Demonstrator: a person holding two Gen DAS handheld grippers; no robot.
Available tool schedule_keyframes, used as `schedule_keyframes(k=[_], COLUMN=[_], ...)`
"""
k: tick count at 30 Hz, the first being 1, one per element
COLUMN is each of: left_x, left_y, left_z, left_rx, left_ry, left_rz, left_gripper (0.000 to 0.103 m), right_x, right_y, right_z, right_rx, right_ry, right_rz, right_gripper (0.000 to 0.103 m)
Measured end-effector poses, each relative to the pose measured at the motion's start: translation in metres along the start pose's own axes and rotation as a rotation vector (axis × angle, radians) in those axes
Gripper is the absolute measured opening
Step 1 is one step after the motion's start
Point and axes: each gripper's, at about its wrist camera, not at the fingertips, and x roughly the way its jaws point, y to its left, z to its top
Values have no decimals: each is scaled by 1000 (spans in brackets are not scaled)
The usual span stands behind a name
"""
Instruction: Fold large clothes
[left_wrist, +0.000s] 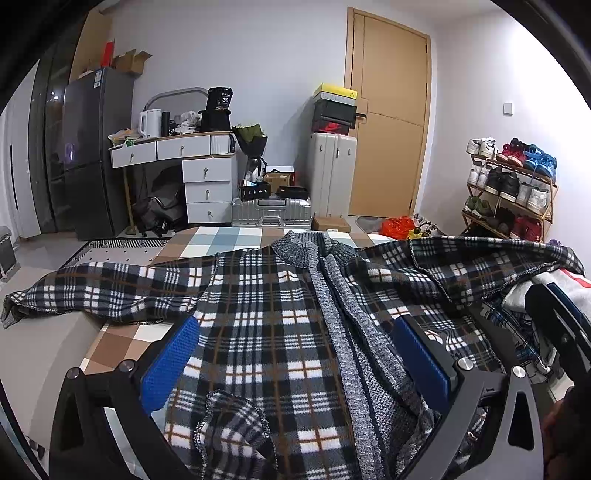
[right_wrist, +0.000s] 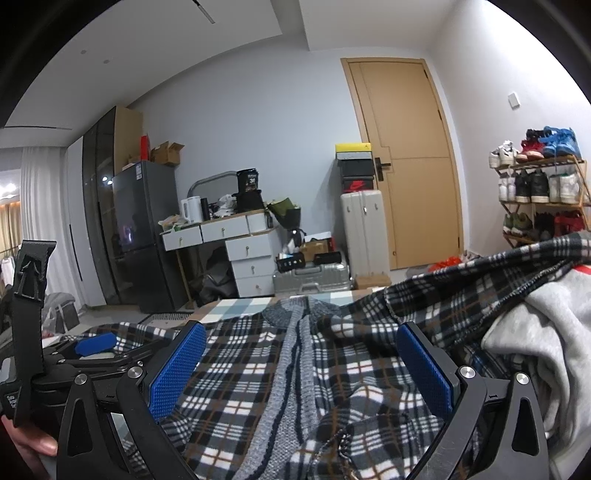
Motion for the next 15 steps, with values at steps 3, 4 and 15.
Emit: schedule_keyframes(k=[3,4,15], left_x=[-1,-1,-2], left_y=[1,1,2], left_z=[0,0,2], left_rx=[-4,-6,-7], left_ry=[1,-1,-6], left_rz=[3,4,4], left_gripper=[102,102,102], right_x=[0,0,0], right_y=[-1,-1,0], right_z=[-2,-1,-1], right_rx=[3,4,-7], right_ry=[2,2,-2], right_rz=[-2,0,-4], right_gripper=[103,103,103])
